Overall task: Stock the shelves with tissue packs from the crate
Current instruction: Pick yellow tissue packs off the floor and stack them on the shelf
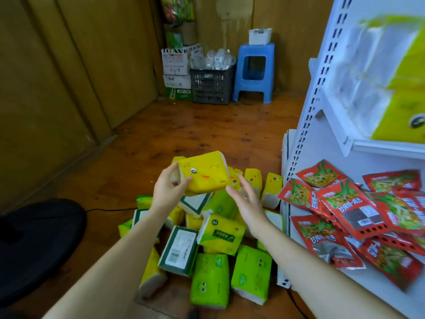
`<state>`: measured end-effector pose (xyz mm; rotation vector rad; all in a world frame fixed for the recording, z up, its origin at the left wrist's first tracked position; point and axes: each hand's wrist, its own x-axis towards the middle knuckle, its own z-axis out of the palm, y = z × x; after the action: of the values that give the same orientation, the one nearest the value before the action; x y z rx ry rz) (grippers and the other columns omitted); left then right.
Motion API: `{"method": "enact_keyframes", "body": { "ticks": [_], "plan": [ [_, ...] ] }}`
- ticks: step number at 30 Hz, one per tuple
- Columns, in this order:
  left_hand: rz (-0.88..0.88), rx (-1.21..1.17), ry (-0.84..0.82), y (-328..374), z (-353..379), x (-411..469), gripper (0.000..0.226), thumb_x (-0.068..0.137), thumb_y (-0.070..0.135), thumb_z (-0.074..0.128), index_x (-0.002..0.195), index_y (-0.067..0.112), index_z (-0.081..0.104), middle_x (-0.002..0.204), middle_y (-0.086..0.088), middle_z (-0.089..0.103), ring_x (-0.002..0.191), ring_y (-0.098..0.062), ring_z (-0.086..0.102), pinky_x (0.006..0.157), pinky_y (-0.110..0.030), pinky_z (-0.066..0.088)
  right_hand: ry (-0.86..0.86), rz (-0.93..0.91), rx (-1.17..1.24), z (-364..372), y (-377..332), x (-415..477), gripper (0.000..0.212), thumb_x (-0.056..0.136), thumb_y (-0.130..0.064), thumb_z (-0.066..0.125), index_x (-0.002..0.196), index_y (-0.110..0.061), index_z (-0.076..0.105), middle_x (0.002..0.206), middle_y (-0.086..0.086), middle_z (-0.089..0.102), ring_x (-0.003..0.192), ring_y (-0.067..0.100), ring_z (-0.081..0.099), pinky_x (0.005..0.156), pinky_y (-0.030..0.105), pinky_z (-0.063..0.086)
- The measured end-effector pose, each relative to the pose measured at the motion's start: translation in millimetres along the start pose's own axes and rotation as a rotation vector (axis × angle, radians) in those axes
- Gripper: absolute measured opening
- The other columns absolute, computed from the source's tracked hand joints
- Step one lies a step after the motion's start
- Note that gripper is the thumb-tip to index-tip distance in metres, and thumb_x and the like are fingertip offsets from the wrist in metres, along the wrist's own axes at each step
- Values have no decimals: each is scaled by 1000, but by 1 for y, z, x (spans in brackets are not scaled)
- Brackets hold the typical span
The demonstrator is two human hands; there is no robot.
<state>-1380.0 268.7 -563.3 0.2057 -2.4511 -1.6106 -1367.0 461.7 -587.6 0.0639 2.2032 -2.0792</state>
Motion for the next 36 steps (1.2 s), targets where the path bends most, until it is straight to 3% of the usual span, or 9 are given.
{"method": "enact_keyframes", "body": {
  "ticks": [5,9,11,14,17,20,23,29,36],
  "plan": [
    [34,-13,-181,25,22,-16,60,89,25,62,142,22,36,145,-2,42,114,-21,56,89,-32,51,65,6,168,-11,-23,0,64,88,-43,56,144,-41,24,154,-10,22,140,18,25,111,51,27],
    [51,-110,-223,42,41,-29,58,93,26,56,145,26,31,134,11,45,107,-10,50,83,-23,41,138,-37,106,-25,-28,-4,57,92,-41,52,142,-45,25,149,-12,32,136,17,33,109,49,32],
    [90,-163,-219,49,46,-31,59,95,26,52,147,27,24,134,17,39,116,-4,40,93,-21,35,151,-28,87,-26,-30,-3,57,91,-48,49,142,-47,23,149,-12,30,135,18,32,109,50,33],
    [84,-327,-185,58,50,-31,69,93,32,55,148,34,13,153,11,21,138,-6,23,114,-34,25,167,28,68,-22,-34,-1,63,82,-67,45,139,-51,24,149,-10,33,136,24,33,107,53,32],
    [60,-384,-143,65,48,-34,64,96,28,49,149,32,13,156,9,16,142,-12,20,116,-39,24,179,51,134,-13,-39,0,53,95,-48,40,145,-33,27,147,-5,34,136,23,34,108,50,34],
    [86,-396,-128,66,42,-36,53,101,20,39,149,26,20,155,8,23,141,-12,25,116,-41,25,178,63,208,-8,-50,-3,47,98,-42,36,143,-29,32,146,-3,38,130,24,41,106,48,37],
    [73,-424,-117,72,35,-41,49,102,20,32,149,25,20,153,7,26,140,-11,27,117,-40,24,148,63,224,-7,-64,-7,48,100,-40,32,145,-28,27,152,-5,28,137,20,31,112,44,29],
    [21,-547,-40,118,4,-20,49,85,38,41,133,38,47,136,4,53,126,-23,50,106,-51,38,18,-333,62,-2,-136,-17,66,93,-33,53,147,-34,14,154,-13,15,142,7,13,113,30,19],
    [194,-520,-34,231,-35,-1,41,98,17,30,131,32,49,128,0,59,117,-21,56,104,-46,41,-9,-619,-78,-15,-234,-15,94,71,-44,75,138,-57,11,149,-17,23,137,9,28,111,42,32]
  ]
}}
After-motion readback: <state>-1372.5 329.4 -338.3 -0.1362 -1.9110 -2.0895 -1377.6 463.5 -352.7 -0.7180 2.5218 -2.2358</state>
